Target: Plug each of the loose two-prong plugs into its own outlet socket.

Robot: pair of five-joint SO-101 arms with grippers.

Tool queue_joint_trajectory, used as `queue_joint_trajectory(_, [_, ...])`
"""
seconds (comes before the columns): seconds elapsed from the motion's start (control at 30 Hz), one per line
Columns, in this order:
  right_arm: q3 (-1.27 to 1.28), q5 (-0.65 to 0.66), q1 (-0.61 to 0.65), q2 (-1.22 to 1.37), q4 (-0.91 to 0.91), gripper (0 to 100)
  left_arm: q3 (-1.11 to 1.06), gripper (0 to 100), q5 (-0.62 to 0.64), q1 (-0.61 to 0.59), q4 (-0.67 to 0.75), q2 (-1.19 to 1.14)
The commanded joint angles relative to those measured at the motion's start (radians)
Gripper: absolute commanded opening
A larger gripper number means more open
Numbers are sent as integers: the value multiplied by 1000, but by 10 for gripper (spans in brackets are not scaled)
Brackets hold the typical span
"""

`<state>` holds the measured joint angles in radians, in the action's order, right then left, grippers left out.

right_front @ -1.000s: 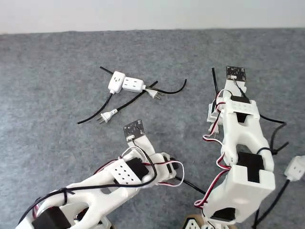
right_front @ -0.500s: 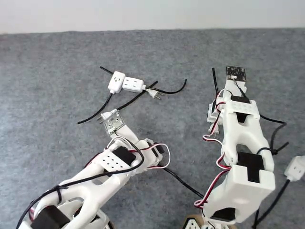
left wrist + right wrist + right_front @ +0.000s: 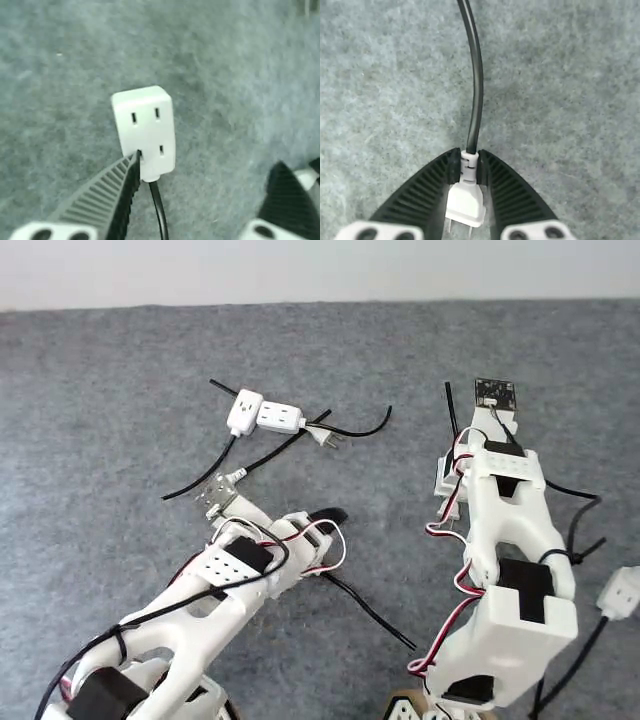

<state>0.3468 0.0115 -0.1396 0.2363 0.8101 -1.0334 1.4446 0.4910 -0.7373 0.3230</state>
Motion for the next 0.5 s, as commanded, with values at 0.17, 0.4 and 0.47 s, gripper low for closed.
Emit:
queue_joint_trajectory(0.17, [-87,35,16,18,12,8,68,415,28,-28,-195,38])
queue_joint_trajectory(0.4, [-126,32,15,45,45,8,116,502,26,-117,-230,209])
queue_joint_trajectory(0.47, [-126,32,13,45,45,8,94,506,26,-106,-232,256])
